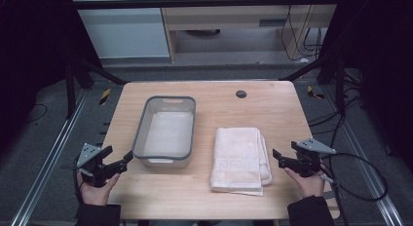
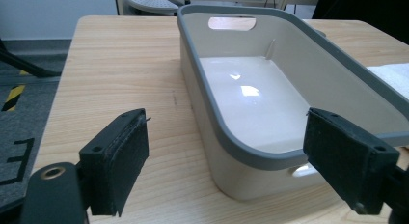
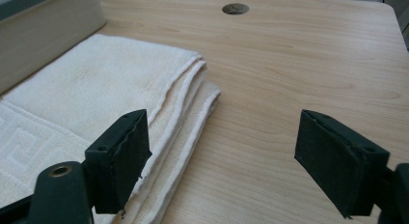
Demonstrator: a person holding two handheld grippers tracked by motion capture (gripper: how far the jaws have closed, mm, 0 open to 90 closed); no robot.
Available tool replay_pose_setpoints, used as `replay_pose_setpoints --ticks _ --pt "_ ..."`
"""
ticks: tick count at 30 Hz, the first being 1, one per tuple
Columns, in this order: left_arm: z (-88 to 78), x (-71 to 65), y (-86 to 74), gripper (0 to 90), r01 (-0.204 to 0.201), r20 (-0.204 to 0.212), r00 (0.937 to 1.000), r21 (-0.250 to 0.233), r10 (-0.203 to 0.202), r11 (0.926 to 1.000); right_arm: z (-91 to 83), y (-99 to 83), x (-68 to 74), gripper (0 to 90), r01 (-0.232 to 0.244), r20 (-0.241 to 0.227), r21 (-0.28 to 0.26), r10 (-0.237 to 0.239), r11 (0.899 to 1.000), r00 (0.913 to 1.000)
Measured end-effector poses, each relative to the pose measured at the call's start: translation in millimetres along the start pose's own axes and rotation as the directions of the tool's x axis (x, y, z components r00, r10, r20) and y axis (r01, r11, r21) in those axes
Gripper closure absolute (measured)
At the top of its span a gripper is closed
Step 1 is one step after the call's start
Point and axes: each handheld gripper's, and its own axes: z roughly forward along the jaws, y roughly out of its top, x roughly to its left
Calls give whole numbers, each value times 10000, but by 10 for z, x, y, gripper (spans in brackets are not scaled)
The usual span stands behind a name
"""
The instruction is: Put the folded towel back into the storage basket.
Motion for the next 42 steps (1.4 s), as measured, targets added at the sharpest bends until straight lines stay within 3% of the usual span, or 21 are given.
replay_pose_setpoints --ticks 13,30,42 --pt "73 -159 167 184 -304 254 9992 -210 309 9993 26 177 20 199 115 -13 -135 -116 9998 9999" --pt "227 -535 339 236 -693 954 9926 -570 746 9960 21 537 108 193 323 -327 -644 -345 9974 9989" --pt "394 -899 407 260 -1198 1605 9787 -593 1280 9910 76 715 195 198 456 -538 -878 -505 9951 9973"
